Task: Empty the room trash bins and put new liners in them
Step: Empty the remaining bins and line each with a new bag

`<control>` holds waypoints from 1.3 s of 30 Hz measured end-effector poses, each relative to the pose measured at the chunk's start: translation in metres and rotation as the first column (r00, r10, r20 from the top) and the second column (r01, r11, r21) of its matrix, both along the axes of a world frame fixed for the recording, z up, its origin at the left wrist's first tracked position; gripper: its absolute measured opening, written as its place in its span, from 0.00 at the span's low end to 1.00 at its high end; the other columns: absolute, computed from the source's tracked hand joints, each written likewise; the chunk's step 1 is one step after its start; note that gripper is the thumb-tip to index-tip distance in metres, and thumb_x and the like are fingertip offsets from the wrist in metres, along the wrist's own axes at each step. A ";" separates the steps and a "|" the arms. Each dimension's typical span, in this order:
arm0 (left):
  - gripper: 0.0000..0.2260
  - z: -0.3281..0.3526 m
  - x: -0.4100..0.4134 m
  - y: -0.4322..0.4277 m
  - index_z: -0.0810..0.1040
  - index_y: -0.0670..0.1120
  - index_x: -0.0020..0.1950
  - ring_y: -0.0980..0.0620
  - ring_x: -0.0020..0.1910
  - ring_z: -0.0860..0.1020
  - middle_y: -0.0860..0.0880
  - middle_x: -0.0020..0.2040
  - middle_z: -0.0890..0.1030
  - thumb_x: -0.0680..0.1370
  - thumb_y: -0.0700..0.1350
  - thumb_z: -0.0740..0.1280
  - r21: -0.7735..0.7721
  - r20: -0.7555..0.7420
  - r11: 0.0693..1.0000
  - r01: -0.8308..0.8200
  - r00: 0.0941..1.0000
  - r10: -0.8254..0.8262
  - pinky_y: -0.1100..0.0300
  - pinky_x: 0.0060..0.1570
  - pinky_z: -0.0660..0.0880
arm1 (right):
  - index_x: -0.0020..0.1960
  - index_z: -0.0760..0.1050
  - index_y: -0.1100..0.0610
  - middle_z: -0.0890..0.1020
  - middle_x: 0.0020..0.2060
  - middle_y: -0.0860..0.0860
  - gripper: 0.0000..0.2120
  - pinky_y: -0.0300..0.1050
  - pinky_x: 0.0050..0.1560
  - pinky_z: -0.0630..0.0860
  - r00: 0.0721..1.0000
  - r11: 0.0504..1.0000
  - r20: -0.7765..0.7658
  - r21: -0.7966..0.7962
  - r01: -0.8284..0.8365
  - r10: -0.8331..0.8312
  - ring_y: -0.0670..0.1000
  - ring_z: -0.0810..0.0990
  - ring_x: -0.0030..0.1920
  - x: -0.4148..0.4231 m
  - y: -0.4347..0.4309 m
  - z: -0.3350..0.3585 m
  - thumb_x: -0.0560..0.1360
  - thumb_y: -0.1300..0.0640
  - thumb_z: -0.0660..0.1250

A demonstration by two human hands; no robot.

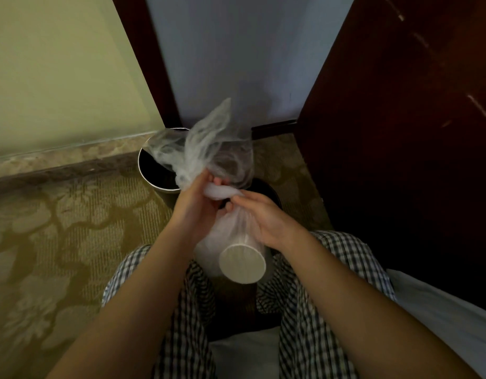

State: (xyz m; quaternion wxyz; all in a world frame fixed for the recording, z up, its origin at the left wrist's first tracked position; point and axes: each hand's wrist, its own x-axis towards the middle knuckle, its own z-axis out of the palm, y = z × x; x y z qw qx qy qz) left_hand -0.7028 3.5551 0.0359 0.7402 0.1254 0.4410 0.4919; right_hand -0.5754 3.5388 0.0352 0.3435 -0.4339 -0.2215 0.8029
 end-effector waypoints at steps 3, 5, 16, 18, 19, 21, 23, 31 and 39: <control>0.12 -0.005 -0.009 0.004 0.68 0.47 0.39 0.58 0.27 0.71 0.54 0.26 0.69 0.82 0.46 0.56 -0.010 0.017 0.995 -0.097 0.995 0.097 0.65 0.33 0.72 | 0.44 0.74 0.60 0.70 0.22 0.46 0.11 0.34 0.34 0.71 0.997 0.998 0.030 -0.014 -0.065 0.066 0.44 0.71 0.27 0.006 0.002 0.005 0.81 0.66 0.55; 0.14 -0.008 -0.013 0.008 0.63 0.47 0.36 0.59 0.23 0.66 0.54 0.24 0.64 0.82 0.40 0.54 -0.065 0.018 0.976 -0.209 0.977 0.210 0.66 0.32 0.67 | 0.37 0.71 0.58 0.67 0.21 0.46 0.14 0.33 0.31 0.69 0.988 0.995 0.118 -0.011 -0.095 0.096 0.43 0.67 0.25 0.014 0.006 0.008 0.81 0.64 0.57; 0.12 -0.013 -0.032 0.011 0.67 0.46 0.38 0.61 0.18 0.66 0.53 0.24 0.68 0.81 0.38 0.58 -0.089 -0.181 0.864 -0.495 0.862 0.474 0.69 0.20 0.68 | 0.39 0.74 0.55 0.69 0.28 0.48 0.10 0.37 0.36 0.66 0.719 0.976 0.685 0.212 -0.045 -0.116 0.44 0.68 0.31 0.056 0.023 0.004 0.79 0.59 0.62; 0.11 -0.015 -0.039 0.012 0.67 0.45 0.38 0.60 0.18 0.66 0.51 0.25 0.67 0.81 0.37 0.58 -0.065 -0.292 0.831 -0.553 0.806 0.514 0.68 0.19 0.65 | 0.39 0.74 0.56 0.70 0.29 0.49 0.09 0.38 0.36 0.66 0.664 0.967 0.728 0.252 -0.029 -0.170 0.45 0.68 0.32 0.058 0.024 0.003 0.79 0.58 0.62; 0.11 -0.016 -0.043 0.011 0.68 0.45 0.38 0.59 0.19 0.65 0.50 0.25 0.66 0.81 0.36 0.58 -0.045 -0.374 0.845 -0.533 0.793 0.481 0.68 0.19 0.64 | 0.40 0.74 0.57 0.70 0.29 0.49 0.09 0.39 0.36 0.67 0.633 0.962 0.750 0.273 -0.030 -0.193 0.45 0.68 0.33 0.059 0.024 0.003 0.79 0.58 0.62; 0.09 -0.015 -0.044 0.008 0.72 0.43 0.40 0.57 0.21 0.66 0.49 0.24 0.67 0.80 0.37 0.59 -0.010 -0.569 0.935 -0.353 0.771 0.285 0.67 0.20 0.64 | 0.44 0.75 0.61 0.71 0.31 0.48 0.08 0.37 0.34 0.67 0.564 0.944 0.795 0.321 -0.078 -0.224 0.44 0.69 0.33 0.061 0.023 0.004 0.79 0.59 0.62; 0.06 -0.020 -0.042 0.004 0.76 0.40 0.46 0.52 0.26 0.70 0.47 0.28 0.71 0.80 0.38 0.61 -0.046 -0.754 0.999 -0.020 0.656 -0.022 0.62 0.26 0.68 | 0.44 0.75 0.61 0.71 0.31 0.48 0.07 0.35 0.34 0.66 0.537 0.915 0.808 0.374 -0.148 -0.244 0.43 0.69 0.34 0.061 0.021 0.007 0.78 0.60 0.62; 0.27 -0.013 -0.011 -0.015 0.71 0.49 0.68 0.55 0.62 0.74 0.54 0.60 0.77 0.72 0.55 0.71 0.028 -0.918 0.658 0.752 0.279 -0.280 0.57 0.63 0.70 | 0.42 0.72 0.51 0.72 0.32 0.43 0.08 0.30 0.35 0.67 0.579 0.719 0.814 0.430 -0.546 -0.048 0.35 0.73 0.34 0.038 0.002 0.003 0.79 0.58 0.61; 0.04 -0.018 -0.003 -0.013 0.76 0.42 0.49 0.53 0.39 0.75 0.52 0.39 0.76 0.75 0.39 0.66 -0.004 -0.962 0.679 0.734 0.182 -0.203 0.60 0.38 0.68 | 0.58 0.70 0.51 0.73 0.36 0.42 0.08 0.39 0.41 0.71 0.548 0.708 0.834 0.420 -0.568 -0.056 0.39 0.73 0.38 0.036 0.002 0.000 0.79 0.57 0.61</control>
